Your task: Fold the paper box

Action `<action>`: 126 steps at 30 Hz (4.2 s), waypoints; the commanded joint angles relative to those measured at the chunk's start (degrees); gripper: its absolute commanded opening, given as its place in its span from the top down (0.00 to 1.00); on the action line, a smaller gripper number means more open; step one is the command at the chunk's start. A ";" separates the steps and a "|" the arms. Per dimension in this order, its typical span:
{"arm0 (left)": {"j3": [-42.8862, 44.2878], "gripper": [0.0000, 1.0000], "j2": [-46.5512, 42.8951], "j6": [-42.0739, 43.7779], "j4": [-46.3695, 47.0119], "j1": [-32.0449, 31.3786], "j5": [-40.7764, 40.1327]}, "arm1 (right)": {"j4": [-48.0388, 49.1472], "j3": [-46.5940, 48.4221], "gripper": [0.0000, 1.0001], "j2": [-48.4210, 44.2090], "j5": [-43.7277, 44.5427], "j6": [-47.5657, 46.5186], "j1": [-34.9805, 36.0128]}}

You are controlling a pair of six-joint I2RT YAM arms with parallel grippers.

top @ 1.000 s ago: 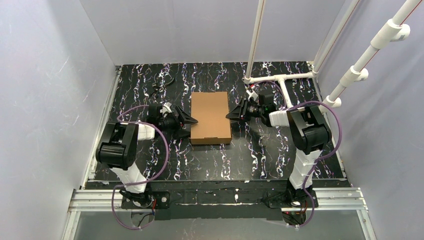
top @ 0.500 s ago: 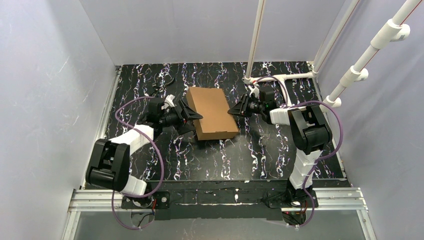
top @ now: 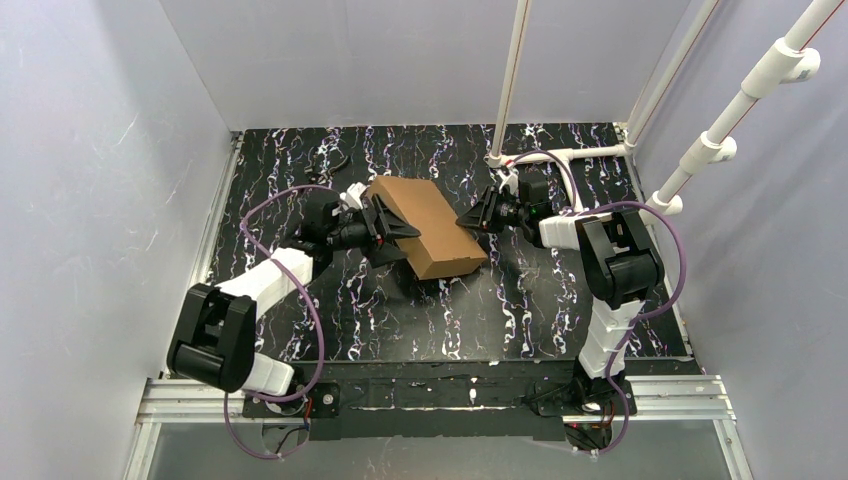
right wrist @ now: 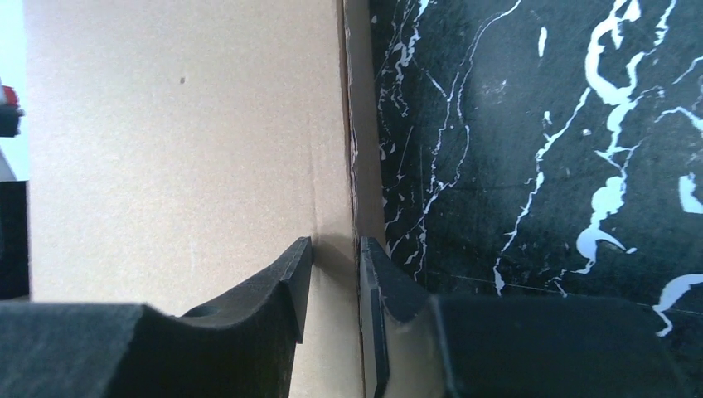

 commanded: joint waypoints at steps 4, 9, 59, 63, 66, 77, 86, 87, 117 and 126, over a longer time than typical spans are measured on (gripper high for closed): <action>8.53 0.15 5.82 -1.52 12.39 -2.19 -3.10 | -3.29 0.21 0.65 1.03 -13.22 2.34 6.48; 12.26 0.16 11.39 -3.61 17.28 -2.20 -2.51 | -2.04 0.26 0.64 0.88 -14.12 3.74 6.48; 12.24 0.02 -23.31 29.62 -36.10 24.04 3.91 | -68.52 18.36 0.17 -28.23 14.82 -77.72 9.90; 20.01 0.02 -29.22 36.48 -51.21 24.09 -8.05 | -71.71 26.07 0.02 -34.92 22.25 -77.93 9.47; 26.55 0.02 -30.57 41.64 -58.66 23.82 -13.11 | -72.83 30.35 0.02 -39.97 21.29 -70.87 4.56; 28.12 0.02 -34.02 44.10 -62.05 22.88 -13.11 | -73.81 27.41 0.02 -51.17 -0.84 -66.36 -12.93; 28.14 0.02 -35.11 42.64 -62.75 21.56 -4.88 | -69.95 25.34 0.02 -55.35 -0.54 -58.16 -14.03; 28.24 0.02 -35.00 42.18 -62.72 21.27 -4.81 | -69.22 25.18 0.02 -55.51 -0.17 -57.39 -14.25; 27.71 0.02 -39.00 40.95 -61.22 20.10 -7.90 | -63.79 23.68 0.01 -55.72 -1.15 -49.52 -19.34; 27.59 0.02 -38.94 41.02 -61.40 20.13 -7.92 | -63.78 23.84 0.02 -55.97 -1.64 -48.96 -19.93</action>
